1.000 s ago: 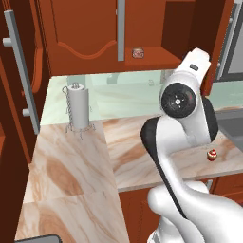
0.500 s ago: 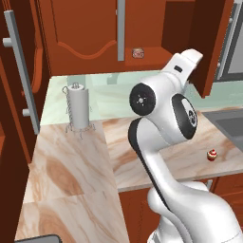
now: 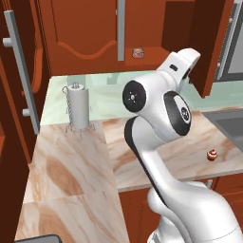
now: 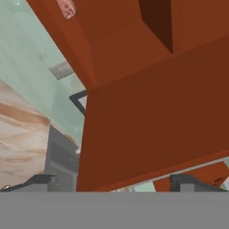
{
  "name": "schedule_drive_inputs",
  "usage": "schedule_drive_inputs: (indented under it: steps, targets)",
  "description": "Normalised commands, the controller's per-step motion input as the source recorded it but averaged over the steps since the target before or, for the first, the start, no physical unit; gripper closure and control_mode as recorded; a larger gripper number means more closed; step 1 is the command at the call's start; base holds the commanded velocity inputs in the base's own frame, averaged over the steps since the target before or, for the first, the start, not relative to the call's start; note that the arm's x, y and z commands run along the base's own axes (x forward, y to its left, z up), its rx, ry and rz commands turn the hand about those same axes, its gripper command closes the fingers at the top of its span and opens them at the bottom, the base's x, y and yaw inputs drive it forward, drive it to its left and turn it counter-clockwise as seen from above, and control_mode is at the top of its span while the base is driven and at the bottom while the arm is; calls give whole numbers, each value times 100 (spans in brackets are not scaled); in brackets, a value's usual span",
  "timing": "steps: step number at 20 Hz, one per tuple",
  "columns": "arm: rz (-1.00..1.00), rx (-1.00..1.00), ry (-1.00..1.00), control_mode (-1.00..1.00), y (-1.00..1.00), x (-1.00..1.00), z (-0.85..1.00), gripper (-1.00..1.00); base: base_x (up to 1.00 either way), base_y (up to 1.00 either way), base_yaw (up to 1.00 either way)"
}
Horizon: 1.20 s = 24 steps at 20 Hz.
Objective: Open the cabinet. Pick the bar soap and place it next to the sink. Then close the cabinet.
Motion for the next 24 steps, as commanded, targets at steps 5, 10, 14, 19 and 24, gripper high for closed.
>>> schedule_drive_inputs:
  steps: [5, 10, 14, 19, 24]
  targets:
    - [11, 0, 0, -100, -21, 21, 0, -100, 0, 0, 0]
    - [15, -1, 0, -100, -19, 63, 0, -100, 0, 0, 0]
    - [12, -1, 0, -100, -15, 52, 0, -100, 0, 0, 0]
    - [9, -2, 0, -100, -8, 64, 0, -100, 0, 0, 0]
    - [1, -4, 0, -100, 0, 66, 0, -100, 0, 0, 0]
